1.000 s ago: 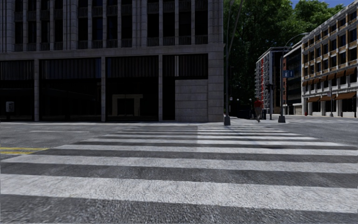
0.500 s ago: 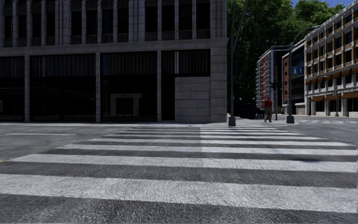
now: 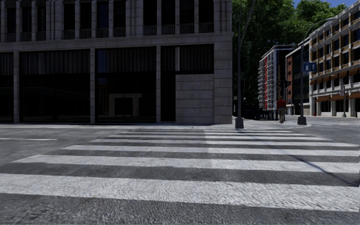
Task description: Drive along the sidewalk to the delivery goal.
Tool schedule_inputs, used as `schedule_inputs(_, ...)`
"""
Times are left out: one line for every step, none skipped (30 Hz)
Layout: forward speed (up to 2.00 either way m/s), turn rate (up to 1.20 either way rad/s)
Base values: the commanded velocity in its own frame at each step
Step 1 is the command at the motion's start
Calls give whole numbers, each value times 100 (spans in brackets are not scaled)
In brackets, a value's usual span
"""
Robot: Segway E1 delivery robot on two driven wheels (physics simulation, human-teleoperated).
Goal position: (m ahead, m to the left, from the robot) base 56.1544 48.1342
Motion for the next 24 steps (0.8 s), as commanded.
schedule_inputs(200, 0)
schedule_inputs(200, 0)
schedule_inputs(200, 0)
schedule_inputs(200, 0)
schedule_inputs(200, 0)
schedule_inputs(200, 0)
schedule_inputs(200, 0)
schedule_inputs(200, 0)
schedule_inputs(200, 0)
schedule_inputs(200, 0)
schedule_inputs(200, 0)
schedule_inputs(200, 0)
schedule_inputs(200, 0)
schedule_inputs(200, 0)
schedule_inputs(200, 0)
schedule_inputs(200, 0)
schedule_inputs(200, 0)
schedule_inputs(200, 0)
schedule_inputs(200, 0)
schedule_inputs(200, 0)
schedule_inputs(200, 0)
schedule_inputs(200, 0)
schedule_inputs(200, 0)
schedule_inputs(200, 0)
